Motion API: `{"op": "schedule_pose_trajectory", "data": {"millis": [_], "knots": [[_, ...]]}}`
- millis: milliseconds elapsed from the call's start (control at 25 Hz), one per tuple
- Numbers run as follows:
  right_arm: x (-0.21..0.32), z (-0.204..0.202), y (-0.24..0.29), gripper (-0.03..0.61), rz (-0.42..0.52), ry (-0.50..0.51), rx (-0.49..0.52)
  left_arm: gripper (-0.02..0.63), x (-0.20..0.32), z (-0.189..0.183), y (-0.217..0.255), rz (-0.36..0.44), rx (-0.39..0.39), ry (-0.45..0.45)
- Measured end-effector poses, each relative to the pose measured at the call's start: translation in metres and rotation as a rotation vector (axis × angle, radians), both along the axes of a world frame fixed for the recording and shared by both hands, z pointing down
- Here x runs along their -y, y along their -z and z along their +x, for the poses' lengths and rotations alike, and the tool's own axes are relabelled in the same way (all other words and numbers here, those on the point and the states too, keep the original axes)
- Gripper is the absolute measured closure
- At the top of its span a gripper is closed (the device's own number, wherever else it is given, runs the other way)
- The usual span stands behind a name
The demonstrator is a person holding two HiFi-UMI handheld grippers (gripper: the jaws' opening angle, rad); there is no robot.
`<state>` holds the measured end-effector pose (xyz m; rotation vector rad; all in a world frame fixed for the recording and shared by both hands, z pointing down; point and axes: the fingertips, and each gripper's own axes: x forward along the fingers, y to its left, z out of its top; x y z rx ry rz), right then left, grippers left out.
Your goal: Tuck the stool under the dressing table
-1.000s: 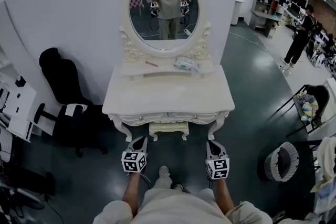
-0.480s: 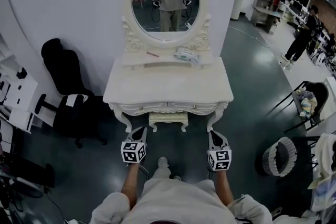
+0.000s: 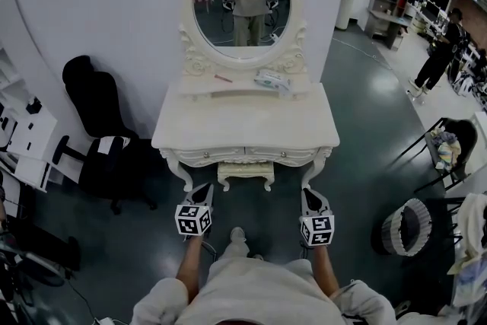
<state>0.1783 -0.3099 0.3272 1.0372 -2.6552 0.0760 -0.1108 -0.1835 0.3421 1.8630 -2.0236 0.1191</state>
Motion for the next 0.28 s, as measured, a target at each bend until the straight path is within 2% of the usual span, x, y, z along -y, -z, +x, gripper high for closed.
{"op": "schedule_pose_trajectory", "data": {"millis": [280], "knots": [[-0.0013, -0.0057, -0.0022, 0.577, -0.01, 0.003, 0.007, 0.6, 0.001, -0.0018, -0.0013, -0.006, 0.006, -0.001]]}}
